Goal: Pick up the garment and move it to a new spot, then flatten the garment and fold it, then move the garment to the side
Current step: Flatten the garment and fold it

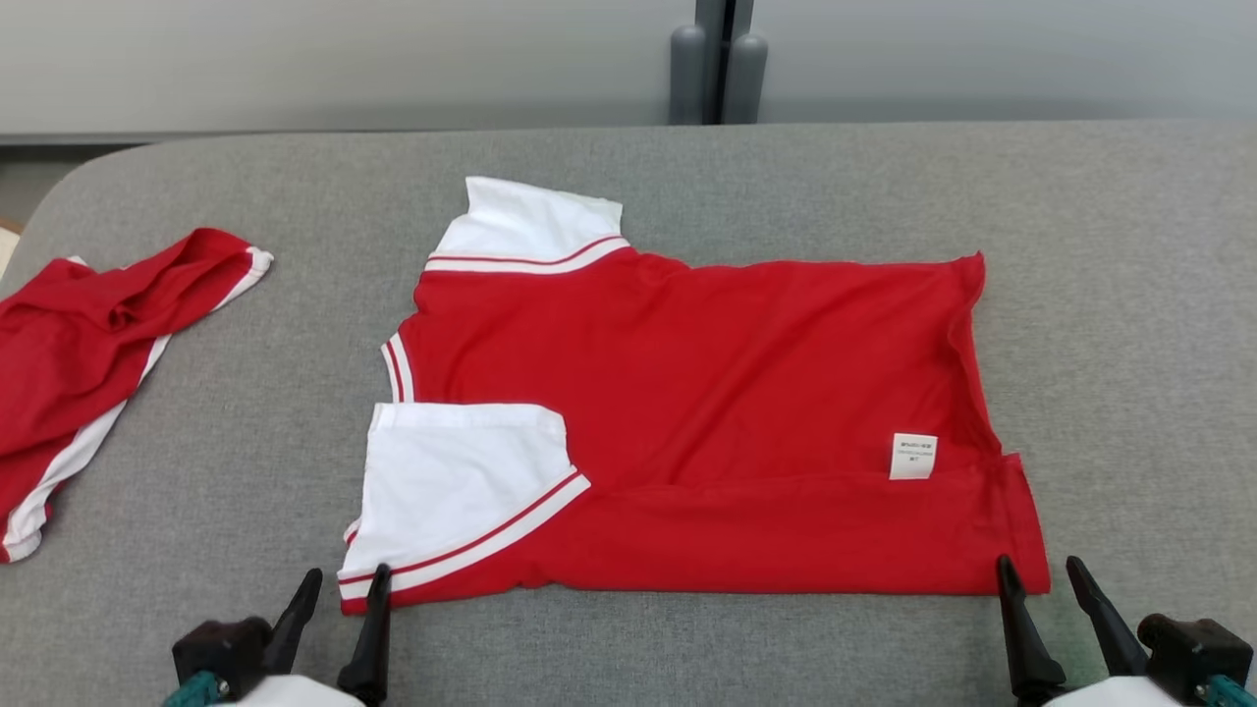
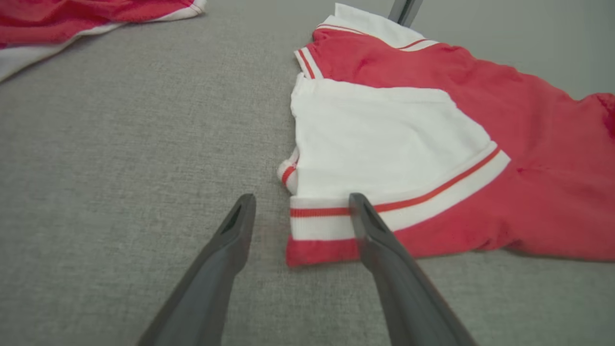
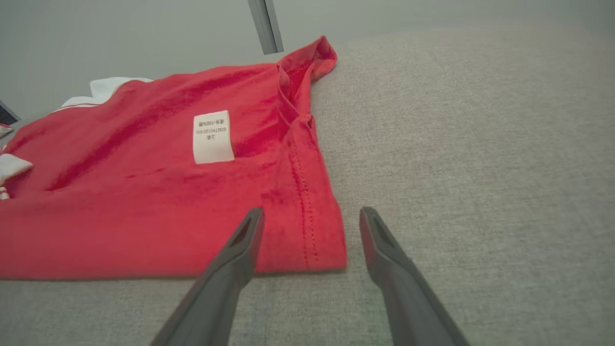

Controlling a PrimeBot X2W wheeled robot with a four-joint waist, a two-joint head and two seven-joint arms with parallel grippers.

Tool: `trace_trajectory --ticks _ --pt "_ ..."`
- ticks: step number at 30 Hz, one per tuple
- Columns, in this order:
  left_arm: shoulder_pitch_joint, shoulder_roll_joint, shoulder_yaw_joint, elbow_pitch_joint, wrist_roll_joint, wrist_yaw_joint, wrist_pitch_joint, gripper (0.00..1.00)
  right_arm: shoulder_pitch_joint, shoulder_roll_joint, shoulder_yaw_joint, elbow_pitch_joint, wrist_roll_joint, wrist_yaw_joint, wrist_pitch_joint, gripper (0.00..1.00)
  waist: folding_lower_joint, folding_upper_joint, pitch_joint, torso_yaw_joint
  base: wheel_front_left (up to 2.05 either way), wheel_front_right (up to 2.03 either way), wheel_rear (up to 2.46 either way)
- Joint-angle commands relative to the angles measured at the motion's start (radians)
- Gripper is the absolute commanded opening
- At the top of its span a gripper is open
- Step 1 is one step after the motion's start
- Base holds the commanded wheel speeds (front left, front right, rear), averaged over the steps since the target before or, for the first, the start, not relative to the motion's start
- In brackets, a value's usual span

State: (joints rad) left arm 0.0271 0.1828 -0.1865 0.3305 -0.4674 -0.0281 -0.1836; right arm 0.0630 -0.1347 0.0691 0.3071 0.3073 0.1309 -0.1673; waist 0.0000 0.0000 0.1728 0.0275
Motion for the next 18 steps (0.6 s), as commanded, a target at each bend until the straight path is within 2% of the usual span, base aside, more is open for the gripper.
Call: trace_trajectory --ticks 1,7,8,9,10,11,18 --pt "-0.036 0.002 0.001 0.025 -0.013 -0.014 0.003 1.00 -0.024 0.000 -0.005 0.024 0.003 0.000 -0.012 1.00 0.0000 0.0000 0.022 0.012 0.00 0.00 0.00" --pt "-0.102 0.005 -0.015 0.143 -0.045 -0.052 0.039 1.00 -0.087 0.001 0.015 0.133 0.009 0.000 -0.021 1.00 0.0000 0.0000 0.042 0.020 0.00 0.00 0.00" --pt "-0.107 0.005 -0.024 0.157 -0.047 -0.059 0.048 0.91 -0.095 0.000 0.022 0.147 0.011 0.000 -0.023 1.00 0.0000 0.0000 0.043 0.020 0.00 0.00 0.00" --pt "-0.111 0.004 -0.032 0.167 -0.051 -0.067 0.056 0.42 -0.101 0.000 0.027 0.162 0.017 0.000 -0.016 0.93 0.0000 0.0000 0.044 0.020 0.00 0.00 0.00" --pt "-0.116 0.001 -0.033 0.172 -0.057 -0.069 0.051 0.00 -0.105 -0.002 0.034 0.176 0.020 0.000 -0.003 0.29 0.0000 0.0000 0.045 0.021 0.00 0.00 0.00" --pt "-0.122 0.003 -0.042 0.177 -0.052 -0.074 0.050 0.00 -0.113 -0.008 0.045 0.186 0.013 0.000 0.000 0.00 0.0000 0.0000 0.046 0.022 0.00 0.00 0.00" --pt "-0.121 0.019 -0.057 0.165 -0.047 -0.082 0.018 0.00 -0.102 -0.025 0.070 0.189 0.050 -0.001 -0.034 0.00 0.0000 0.0000 0.026 0.028 0.00 0.00 0.00"
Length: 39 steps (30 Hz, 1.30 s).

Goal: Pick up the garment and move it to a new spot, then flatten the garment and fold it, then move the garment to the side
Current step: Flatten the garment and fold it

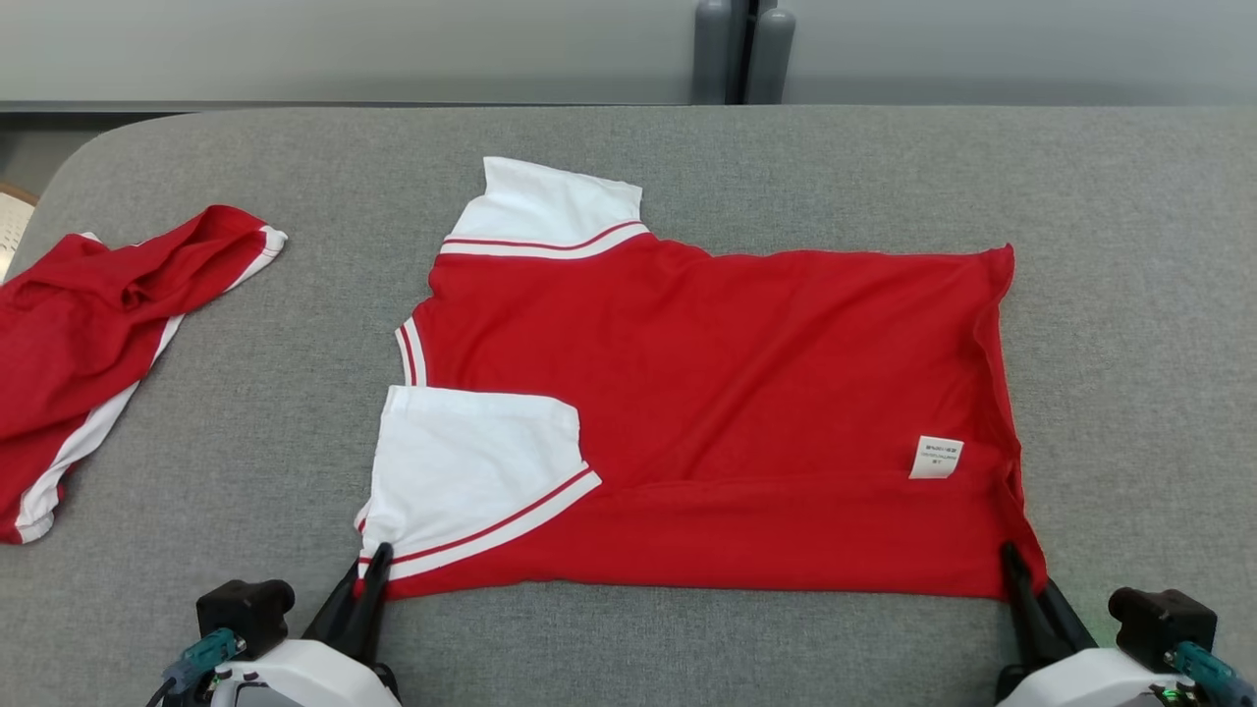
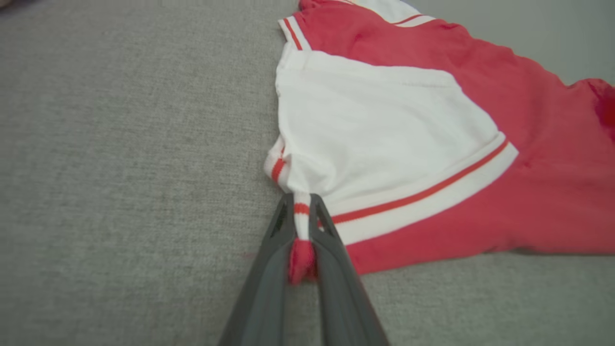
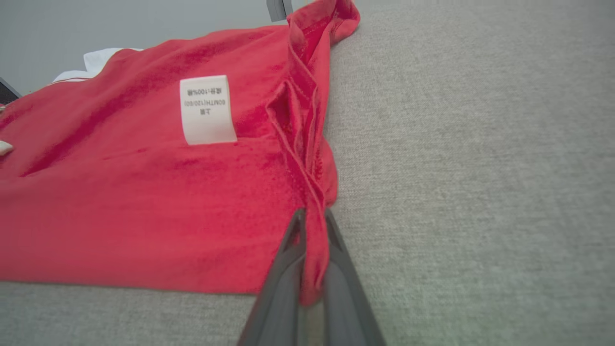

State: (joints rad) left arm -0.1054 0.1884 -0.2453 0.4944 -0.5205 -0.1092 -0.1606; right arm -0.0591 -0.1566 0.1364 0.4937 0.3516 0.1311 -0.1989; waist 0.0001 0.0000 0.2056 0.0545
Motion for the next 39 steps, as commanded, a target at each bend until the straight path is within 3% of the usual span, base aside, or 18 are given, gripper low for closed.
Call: trace_trajectory --ticks 1,6,15,16,17,18,22,29,39 --pt "0.021 0.016 0.003 -0.007 0.005 0.001 -0.009 0.00 0.028 -0.007 0.004 -0.005 0.011 -0.001 -0.005 0.00 -0.0001 0.0000 -0.014 0.000 0.00 0.00 0.00" --pt "0.093 0.033 0.013 -0.075 -0.005 0.023 -0.008 0.00 0.100 -0.024 -0.002 -0.049 0.037 -0.001 0.008 0.00 -0.0001 0.0000 -0.066 -0.006 0.00 0.00 0.00" --pt "0.253 0.052 0.009 -0.204 -0.024 0.086 0.087 0.00 0.235 -0.027 -0.027 -0.087 0.059 -0.002 0.042 0.00 -0.0001 0.0000 -0.140 -0.014 0.00 0.00 0.00" --pt "0.263 0.051 0.010 -0.217 -0.028 0.094 0.096 0.00 0.242 -0.022 -0.026 -0.088 0.066 -0.002 0.049 0.39 -0.0001 0.0000 -0.144 -0.014 0.00 0.00 0.00" --pt "0.270 0.051 0.007 -0.226 -0.029 0.097 0.107 0.52 0.243 -0.020 -0.022 -0.094 0.065 -0.002 0.052 0.82 -0.0001 0.0000 -0.147 -0.015 0.00 0.00 0.00" --pt "0.277 0.049 0.004 -0.234 -0.030 0.101 0.113 1.00 0.242 -0.020 -0.020 -0.104 0.066 -0.001 0.049 1.00 -0.0001 0.0000 -0.153 -0.015 0.00 0.00 0.00" --pt "0.283 0.039 0.023 -0.280 0.000 0.146 0.045 1.00 0.226 -0.026 -0.029 -0.176 0.040 -0.001 0.015 1.00 -0.0001 0.0000 -0.168 -0.022 0.00 0.00 0.00" --pt "0.249 0.066 0.059 -0.439 0.109 0.227 -0.076 1.00 0.194 -0.026 -0.082 -0.413 -0.028 -0.001 -0.003 1.00 -0.0001 0.0000 -0.195 -0.030 0.00 0.00 0.00" --pt "0.255 0.086 0.051 -0.550 0.167 0.276 -0.053 1.00 0.185 -0.017 -0.109 -0.521 -0.056 -0.001 0.058 1.00 -0.0001 0.0000 -0.195 -0.031 0.00 0.00 0.00"
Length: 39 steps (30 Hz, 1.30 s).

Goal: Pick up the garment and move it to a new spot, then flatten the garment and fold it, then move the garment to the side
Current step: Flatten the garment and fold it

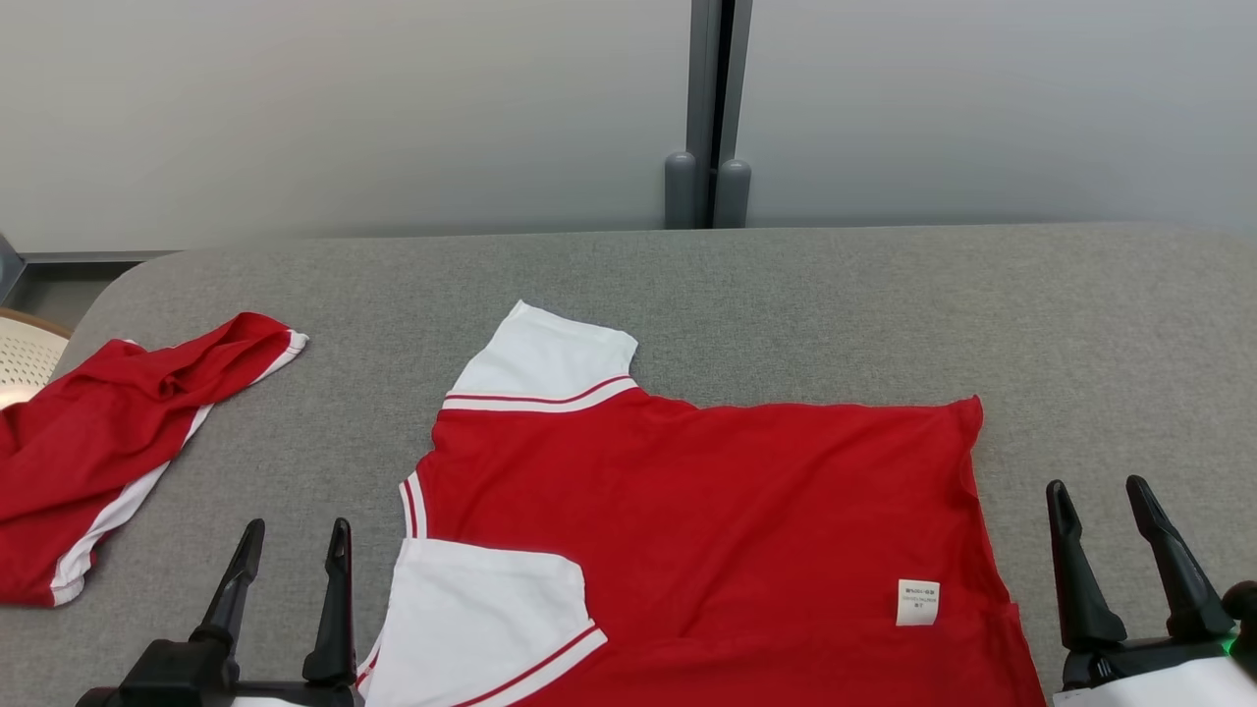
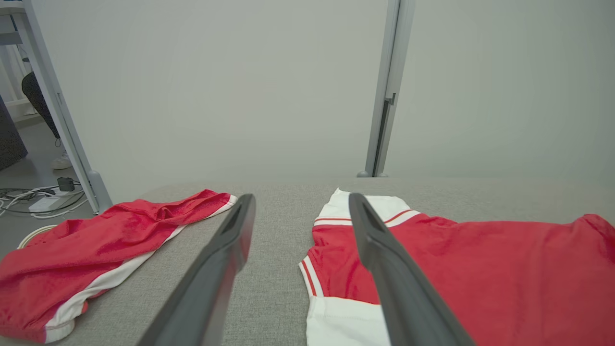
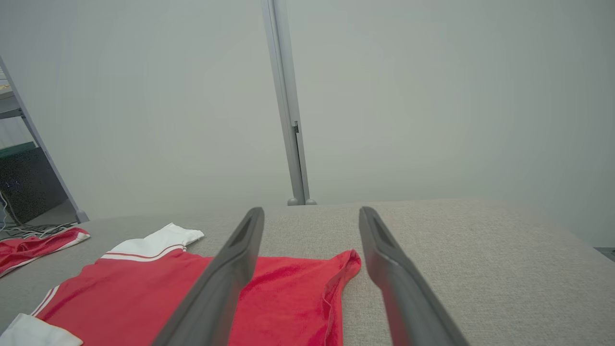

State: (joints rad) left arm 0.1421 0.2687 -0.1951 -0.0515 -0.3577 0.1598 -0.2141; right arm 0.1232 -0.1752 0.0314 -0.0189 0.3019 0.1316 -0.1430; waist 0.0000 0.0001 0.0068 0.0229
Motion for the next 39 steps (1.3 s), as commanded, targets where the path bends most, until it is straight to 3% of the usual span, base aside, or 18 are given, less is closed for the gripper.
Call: trace_trajectory --ticks 1,6,9,16,19,20,30,38,39 --pt "0.007 0.005 0.000 -0.005 0.003 0.008 0.004 1.00 0.006 0.003 -0.006 -0.011 -0.006 -0.002 0.003 1.00 0.0000 -0.0001 0.006 0.001 0.00 0.00 0.00" --pt "-0.032 0.007 -0.010 0.005 0.000 -0.003 0.015 1.00 0.002 0.014 -0.012 -0.024 -0.012 -0.002 0.008 1.00 0.0000 -0.0001 0.042 -0.003 0.00 0.00 0.00" --pt "-0.106 0.004 -0.034 0.022 -0.011 -0.039 0.035 1.00 -0.016 0.022 -0.013 -0.038 -0.016 -0.002 0.012 1.00 0.0000 -0.0001 0.095 -0.005 0.00 0.00 0.00" --pt "-0.465 -0.031 -0.120 0.235 -0.058 -0.214 0.106 1.00 -0.068 0.043 -0.017 -0.061 -0.036 -0.002 0.011 1.00 0.0000 -0.0001 0.258 -0.004 0.00 0.00 0.00" --pt "-0.639 -0.045 -0.156 0.388 -0.073 -0.261 0.125 1.00 -0.097 0.049 -0.005 -0.073 -0.046 -0.002 0.020 1.00 0.0000 -0.0001 0.317 -0.012 0.00 0.00 0.00" --pt "-0.639 -0.045 -0.156 0.388 -0.073 -0.261 0.125 1.00 -0.097 0.049 -0.005 -0.073 -0.046 -0.002 0.020 1.00 0.0000 -0.0001 0.317 -0.012 0.00 0.00 0.00" --pt "-1.067 -0.063 -0.280 0.858 -0.174 -0.290 0.171 1.00 -0.191 0.052 0.046 -0.070 -0.061 -0.002 0.011 1.00 0.0000 -0.0001 0.463 -0.098 0.00 0.00 0.00" --pt "-1.195 -0.027 -0.396 1.077 -0.287 -0.291 0.265 1.00 -0.210 0.070 0.041 -0.040 -0.057 -0.002 -0.012 1.00 0.0000 -0.0001 0.500 -0.126 0.00 0.00 0.00" --pt "-1.198 -0.026 -0.406 1.085 -0.299 -0.291 0.268 0.93 -0.210 0.069 0.040 -0.038 -0.055 -0.002 -0.013 1.00 0.0000 -0.0001 0.499 -0.127 0.00 0.00 0.00"
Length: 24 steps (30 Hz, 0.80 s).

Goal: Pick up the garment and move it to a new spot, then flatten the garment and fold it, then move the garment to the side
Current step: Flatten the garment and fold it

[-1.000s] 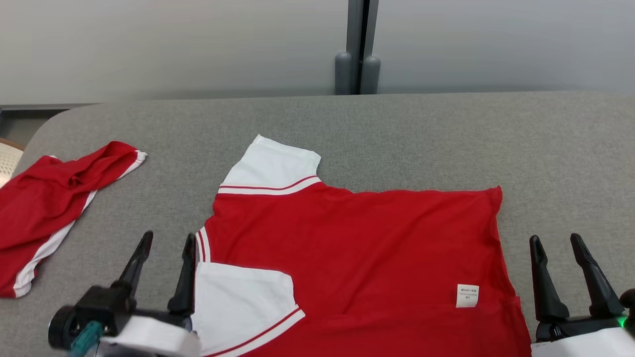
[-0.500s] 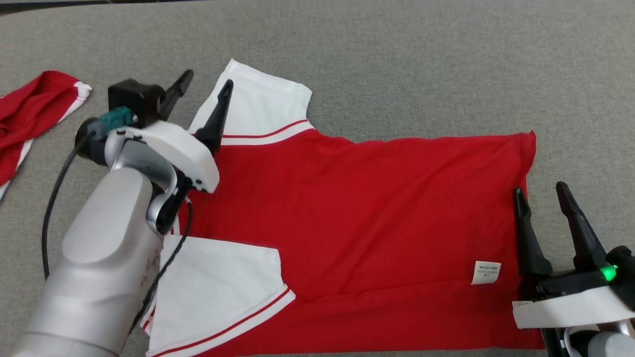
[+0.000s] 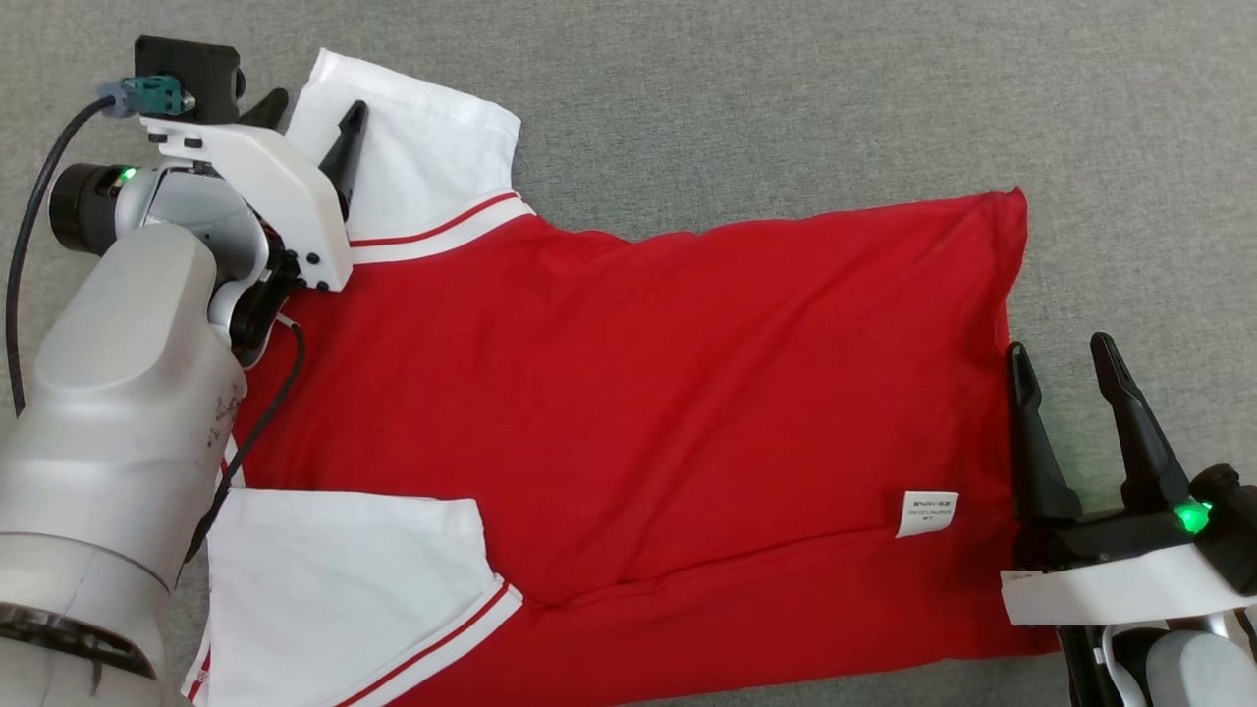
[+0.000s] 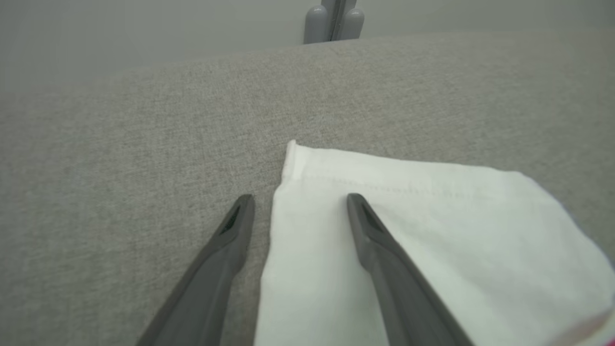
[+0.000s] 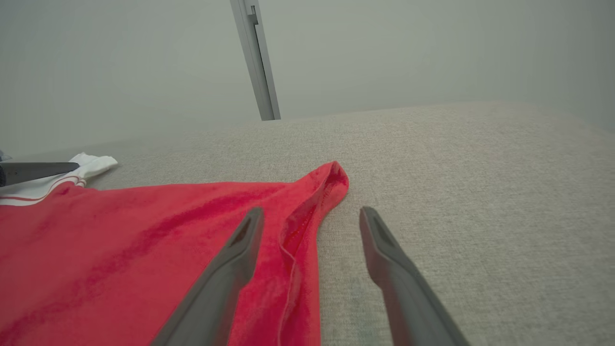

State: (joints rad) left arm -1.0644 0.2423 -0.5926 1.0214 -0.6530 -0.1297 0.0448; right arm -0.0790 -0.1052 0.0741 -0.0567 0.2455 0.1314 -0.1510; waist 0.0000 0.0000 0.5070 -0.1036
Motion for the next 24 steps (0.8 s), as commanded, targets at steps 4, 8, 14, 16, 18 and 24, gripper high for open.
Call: trace_trajectory --ticks 4,8,14,16,18,24 --pt "-0.013 0.011 -0.055 0.019 -0.043 -0.001 -0.005 0.00 -0.025 -0.009 -0.010 0.014 0.013 -0.001 0.004 1.00 0.0000 0.0000 -0.002 -0.005 0.00 0.00 0.00" --pt "-0.039 0.026 -0.082 0.032 -0.068 0.000 -0.065 0.00 -0.056 -0.031 -0.028 0.037 0.031 -0.002 0.021 1.00 0.0000 0.0000 -0.003 -0.008 0.00 0.00 0.00" --pt "-0.062 0.025 -0.122 0.037 -0.109 0.000 -0.136 0.00 -0.206 -0.100 -0.032 0.111 0.058 -0.001 0.083 1.00 0.0000 0.0000 -0.014 0.010 0.00 0.00 0.00" --pt "-0.063 0.024 -0.142 0.031 -0.126 0.000 -0.142 0.00 -0.267 -0.126 -0.012 0.155 0.067 -0.001 0.104 1.00 0.0000 0.0000 -0.016 0.022 0.00 0.00 0.00" --pt "-0.069 0.024 -0.162 0.022 -0.140 0.000 -0.154 0.00 -0.321 -0.146 0.019 0.212 0.083 -0.001 0.127 1.00 0.0000 0.0000 -0.018 0.033 0.00 0.00 0.00" --pt "-0.067 0.022 -0.208 0.004 -0.187 0.000 -0.188 0.00 -0.399 -0.188 0.086 0.361 0.126 -0.002 0.194 1.00 0.0000 0.0000 -0.024 0.055 0.00 0.00 0.00"
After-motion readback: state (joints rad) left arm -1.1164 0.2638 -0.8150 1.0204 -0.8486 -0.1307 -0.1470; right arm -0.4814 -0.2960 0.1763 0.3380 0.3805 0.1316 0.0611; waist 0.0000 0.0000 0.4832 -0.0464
